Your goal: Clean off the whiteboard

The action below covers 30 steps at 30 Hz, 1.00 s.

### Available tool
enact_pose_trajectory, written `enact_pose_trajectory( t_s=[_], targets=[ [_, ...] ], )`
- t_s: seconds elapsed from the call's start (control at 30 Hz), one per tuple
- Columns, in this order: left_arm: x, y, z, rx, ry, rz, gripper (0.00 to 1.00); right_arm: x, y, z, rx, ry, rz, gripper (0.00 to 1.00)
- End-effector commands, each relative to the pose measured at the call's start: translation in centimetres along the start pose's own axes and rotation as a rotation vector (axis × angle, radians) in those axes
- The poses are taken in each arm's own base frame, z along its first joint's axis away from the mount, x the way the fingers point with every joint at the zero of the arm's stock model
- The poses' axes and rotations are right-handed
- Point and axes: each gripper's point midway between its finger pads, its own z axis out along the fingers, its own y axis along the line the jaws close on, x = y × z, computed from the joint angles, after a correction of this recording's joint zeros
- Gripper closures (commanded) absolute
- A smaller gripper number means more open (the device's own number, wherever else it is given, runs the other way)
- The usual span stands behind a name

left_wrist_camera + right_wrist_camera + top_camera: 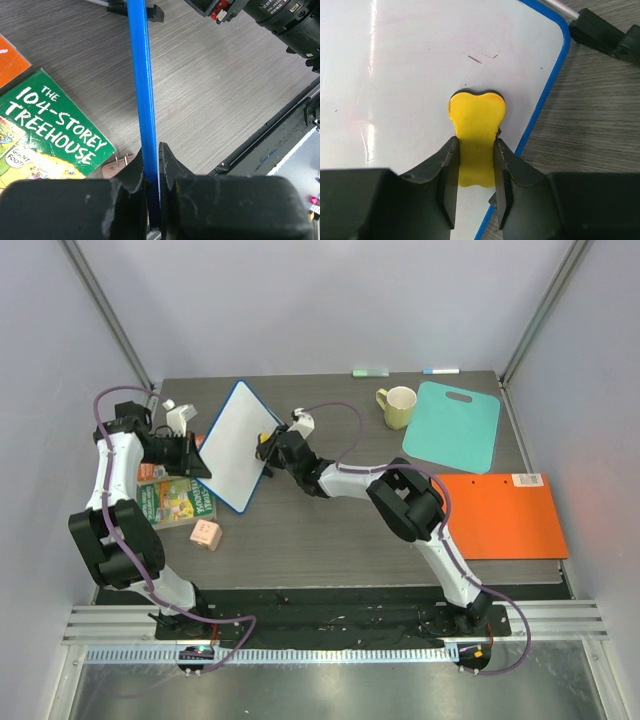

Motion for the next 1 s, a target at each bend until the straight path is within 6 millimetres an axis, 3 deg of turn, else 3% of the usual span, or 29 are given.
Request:
enact_pose_trajectory(
  t_s=[0.0, 0.07, 0.1, 0.17, 0.2, 0.23, 0.27, 0.3, 0.33, 0.4, 0.47, 0.63, 0.67, 0.73, 0.77, 0.83, 0.87, 0.97],
  targets=[
    [1.1, -3.0, 0.9, 0.117, 0.032, 0.054, 1.0, -0.2, 10.3, -1.6, -0.336, 0.027, 0.128, 0.99],
    [0.9, -2.9, 1.0, 0.112, 0.027, 0.053, 1.0, -1.3, 10.5, -2.1, -0.346, 0.015, 0.129, 0.99],
    [0.7, -2.8, 0.9, 0.106, 0.016, 0.056, 1.0, -1.5, 9.4, -2.3, -0.323, 0.007, 0.123, 0.99],
    [0.4, -2.8, 1.0, 0.098, 0.001, 0.04, 1.0, -4.1, 10.2, -4.0, -0.334, -0.042, 0.104, 0.99],
    [-0.1, -2.6, 1.0, 0.086, -0.021, 0.052, 1.0, -3.9, 8.6, -4.4, -0.299, -0.041, 0.091, 0.99],
    [-0.3, -2.5, 1.1, 0.077, -0.03, 0.029, 1.0, -6.2, 9.5, -5.9, -0.311, -0.086, 0.092, 0.99],
    [-0.6, -2.4, 1.1, 0.069, -0.044, 0.029, 1.0, -7.0, 9.3, -6.6, -0.305, -0.106, 0.072, 0.99],
    [-1.3, -2.2, 1.0, 0.054, -0.071, 0.046, 1.0, -6.6, 7.7, -7.3, -0.268, -0.099, 0.054, 0.99],
    [-1.6, -2.0, 0.9, 0.044, -0.085, 0.045, 1.0, -8.9, 8.6, -9.1, -0.278, -0.148, 0.051, 0.99],
    [-2.3, -2.1, 0.6, 0.028, -0.12, 0.027, 1.0, -8.9, 6.4, -10.7, -0.212, -0.152, -0.004, 0.99],
    [-3.5, -1.8, 0.3, 0.01, -0.173, 0.024, 1.0, -10.9, 6.0, -13.4, -0.18, -0.199, -0.024, 0.99],
    [-5.4, -2.8, -0.9, 0.048, -0.259, 0.053, 1.0, -9.1, -1.2, -17.6, 0.034, -0.14, -0.15, 0.99],
    [-5.5, -2.9, -1.1, 0.059, -0.269, 0.056, 1.0, -7.4, -4.2, -18.5, 0.108, -0.096, -0.181, 0.99],
    [-6.0, -3.5, -1.5, 0.089, -0.294, 0.066, 1.0, -6.8, -5.9, -20.3, 0.142, -0.082, -0.194, 0.99],
    [-6.2, -3.7, -1.8, 0.097, -0.309, 0.08, 1.0, -4.8, -8.9, -21.3, 0.197, -0.032, -0.22, 0.99],
    [-6.5, -4.1, -2.3, 0.127, -0.333, 0.089, 1.0, -3.6, -10.7, -22.7, 0.222, -0.001, -0.212, 0.99],
    [-6.8, -4.3, -2.6, 0.134, -0.349, 0.106, 1.0, -1.8, -13.0, -23.8, 0.261, 0.046, -0.226, 0.99],
    [-7.2, -5.2, -3.6, 0.17, -0.389, 0.134, 1.0, 1.2, -16.3, -25.6, 0.309, 0.125, -0.199, 0.99]
  ],
)
